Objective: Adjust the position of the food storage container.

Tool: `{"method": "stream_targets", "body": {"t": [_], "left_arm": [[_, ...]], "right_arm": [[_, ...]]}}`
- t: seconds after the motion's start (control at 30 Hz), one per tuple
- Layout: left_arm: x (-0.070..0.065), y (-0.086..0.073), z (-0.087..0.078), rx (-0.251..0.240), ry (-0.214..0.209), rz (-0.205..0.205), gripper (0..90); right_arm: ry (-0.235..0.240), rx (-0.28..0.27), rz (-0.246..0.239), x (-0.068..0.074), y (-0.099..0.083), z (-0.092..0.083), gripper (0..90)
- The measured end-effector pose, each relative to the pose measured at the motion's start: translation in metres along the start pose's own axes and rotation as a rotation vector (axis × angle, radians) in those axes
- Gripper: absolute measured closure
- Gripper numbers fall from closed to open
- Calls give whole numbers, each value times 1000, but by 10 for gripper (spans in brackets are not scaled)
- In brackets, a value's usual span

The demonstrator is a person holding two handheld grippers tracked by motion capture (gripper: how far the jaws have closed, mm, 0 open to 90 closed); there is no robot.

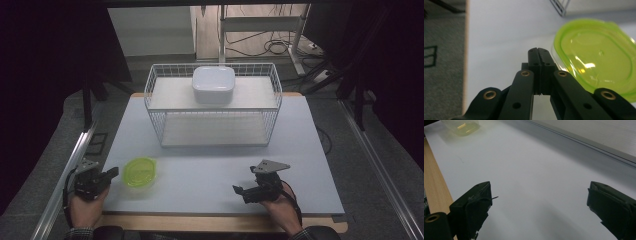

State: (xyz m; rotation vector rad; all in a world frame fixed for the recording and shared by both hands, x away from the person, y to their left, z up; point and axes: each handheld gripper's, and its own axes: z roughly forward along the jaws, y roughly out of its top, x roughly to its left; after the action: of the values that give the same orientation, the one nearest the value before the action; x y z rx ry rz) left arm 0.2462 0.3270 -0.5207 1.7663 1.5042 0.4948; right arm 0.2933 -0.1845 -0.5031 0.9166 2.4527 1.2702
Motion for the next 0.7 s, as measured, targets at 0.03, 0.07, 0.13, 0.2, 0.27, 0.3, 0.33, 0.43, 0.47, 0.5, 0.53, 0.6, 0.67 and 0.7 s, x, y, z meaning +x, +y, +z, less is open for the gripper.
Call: {"method": "stream_targets", "body": {"t": [0.03,0.07,0.13,0.2,0.27,0.3,0.33,0.43,0.47,0.5,0.53,0.6,0.67,0.7], "left_arm": [[-1,-1,4,23,-9,4,897],[-2,-2,8,37,-16,10,897],[-4,-3,12,55,-41,10,898],[-4,-4,16,66,-68,9,897],[-4,-4,18,70,-88,3,897],[-4,-3,19,72,-99,-3,897],[-4,-3,21,74,-105,0,897],[-7,-2,26,85,-128,2,897],[-8,-1,27,87,-135,5,897],[-10,0,29,91,-141,10,897],[-12,1,31,92,-154,11,897],[-16,3,34,95,-175,15,897],[-23,5,38,101,-188,28,897],[-26,6,40,101,-198,34,897]], "right_arm": [[-1,1,-1,0,0,0,62],[-2,0,-1,1,0,-1,62],[-2,0,0,0,0,-1,62],[-3,3,-2,0,0,-1,63],[-5,5,-3,0,0,-1,64],[-5,4,-3,1,0,-1,63],[-5,4,-3,1,0,0,64],[-8,7,-2,1,0,0,64],[-8,8,-2,1,0,1,64],[-9,9,-3,1,0,1,64],[-9,10,-5,1,0,1,64],[-10,12,-5,1,0,2,64],[-11,17,-6,1,0,2,64],[-11,18,-6,1,0,2,64]]}}
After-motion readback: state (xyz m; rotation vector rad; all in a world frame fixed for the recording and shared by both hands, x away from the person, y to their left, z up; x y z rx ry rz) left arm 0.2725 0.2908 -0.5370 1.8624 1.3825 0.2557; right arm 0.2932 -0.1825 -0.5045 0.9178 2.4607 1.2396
